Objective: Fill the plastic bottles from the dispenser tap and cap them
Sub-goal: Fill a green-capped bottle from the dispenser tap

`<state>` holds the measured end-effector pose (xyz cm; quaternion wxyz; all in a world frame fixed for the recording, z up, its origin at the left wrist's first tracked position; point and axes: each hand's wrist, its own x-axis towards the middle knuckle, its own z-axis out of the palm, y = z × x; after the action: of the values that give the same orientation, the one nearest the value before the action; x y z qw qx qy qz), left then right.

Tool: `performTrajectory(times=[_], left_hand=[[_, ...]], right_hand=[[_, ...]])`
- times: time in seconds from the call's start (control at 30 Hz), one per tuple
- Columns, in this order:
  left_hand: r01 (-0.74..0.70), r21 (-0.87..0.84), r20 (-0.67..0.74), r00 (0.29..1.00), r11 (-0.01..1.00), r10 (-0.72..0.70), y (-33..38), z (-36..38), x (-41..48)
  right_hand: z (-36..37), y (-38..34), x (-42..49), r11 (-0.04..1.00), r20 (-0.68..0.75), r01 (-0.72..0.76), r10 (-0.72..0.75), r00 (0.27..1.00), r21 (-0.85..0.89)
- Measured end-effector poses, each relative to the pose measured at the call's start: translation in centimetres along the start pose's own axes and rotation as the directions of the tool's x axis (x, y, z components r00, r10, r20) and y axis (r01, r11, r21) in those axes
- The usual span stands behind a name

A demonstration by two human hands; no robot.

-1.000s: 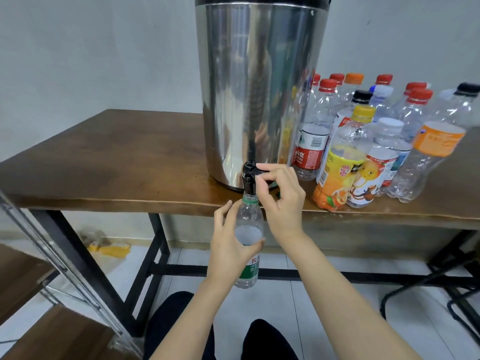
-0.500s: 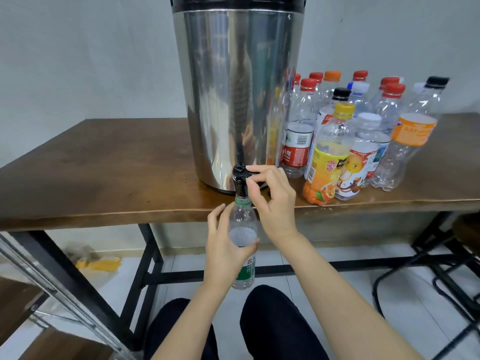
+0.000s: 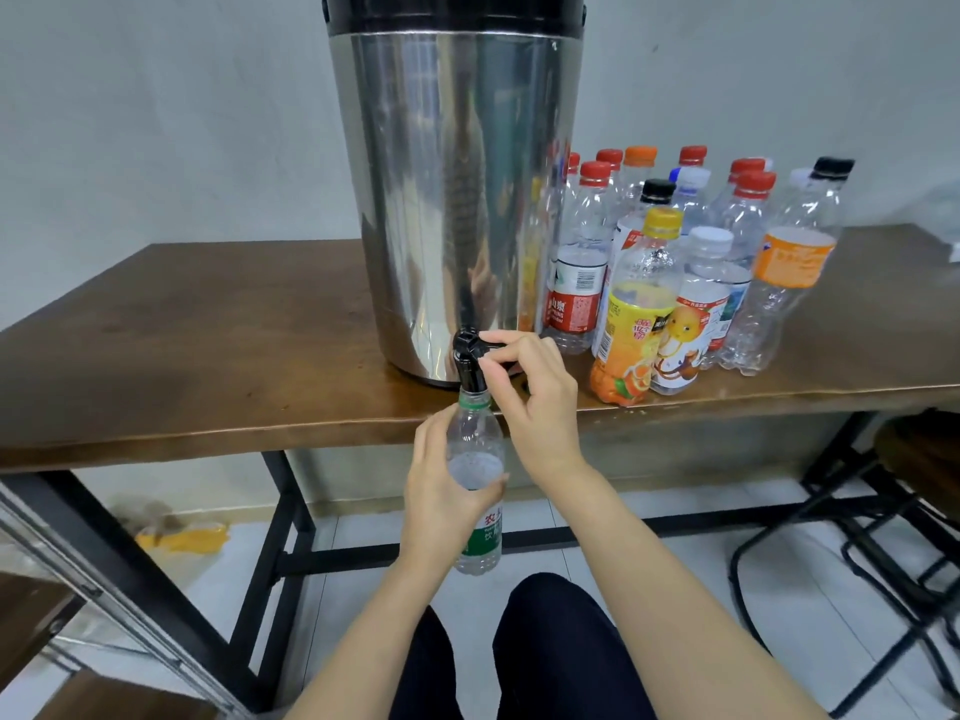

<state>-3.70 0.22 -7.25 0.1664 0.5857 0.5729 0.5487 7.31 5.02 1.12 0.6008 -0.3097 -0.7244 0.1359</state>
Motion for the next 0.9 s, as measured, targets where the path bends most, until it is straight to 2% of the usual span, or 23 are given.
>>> performTrajectory(times=[0.9], left_hand=[[-0.012, 0.048, -0.054, 0.998, 0.999, 0.014, -0.18, 0.54, 0.03]], right_hand=[[0.3, 0.75, 0.23, 0.997, -0.037, 0.051, -0.049, 0.998, 0.057]])
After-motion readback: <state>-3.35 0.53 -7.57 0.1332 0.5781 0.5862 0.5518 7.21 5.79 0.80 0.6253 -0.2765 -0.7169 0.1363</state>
